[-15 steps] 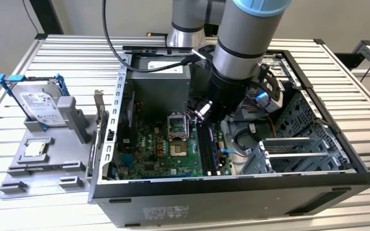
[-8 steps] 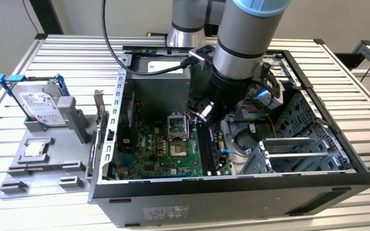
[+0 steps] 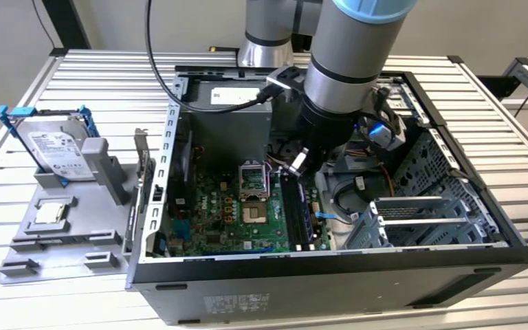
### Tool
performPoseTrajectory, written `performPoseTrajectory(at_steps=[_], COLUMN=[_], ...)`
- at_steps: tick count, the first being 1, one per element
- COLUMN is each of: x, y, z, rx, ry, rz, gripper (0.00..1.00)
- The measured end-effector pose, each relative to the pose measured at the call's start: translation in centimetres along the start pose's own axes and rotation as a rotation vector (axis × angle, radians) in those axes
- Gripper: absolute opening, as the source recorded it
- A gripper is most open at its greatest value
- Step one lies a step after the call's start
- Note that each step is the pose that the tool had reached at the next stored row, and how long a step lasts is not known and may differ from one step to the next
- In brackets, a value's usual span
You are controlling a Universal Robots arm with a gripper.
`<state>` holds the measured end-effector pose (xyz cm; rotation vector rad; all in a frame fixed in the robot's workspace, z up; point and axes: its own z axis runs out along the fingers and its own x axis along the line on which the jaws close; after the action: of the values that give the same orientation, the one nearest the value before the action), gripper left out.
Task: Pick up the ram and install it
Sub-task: 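Press down the ram until it locks into place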
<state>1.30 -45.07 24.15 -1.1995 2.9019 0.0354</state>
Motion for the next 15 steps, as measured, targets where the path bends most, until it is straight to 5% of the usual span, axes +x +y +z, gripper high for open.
performPoseTrajectory(at_steps=[7,12,15], x=[-0.10,-0.10,-0.11], y=[-0.11,-0.10,-0.11], z=[0.00,0.00,0.01], rx=[-0.0031,-0.0198,-0.0161], ry=[-0.0015,-0.0184,-0.0236], rz=[-0.072,-0.118,-0.155], gripper=[0.00,0.00,0.00])
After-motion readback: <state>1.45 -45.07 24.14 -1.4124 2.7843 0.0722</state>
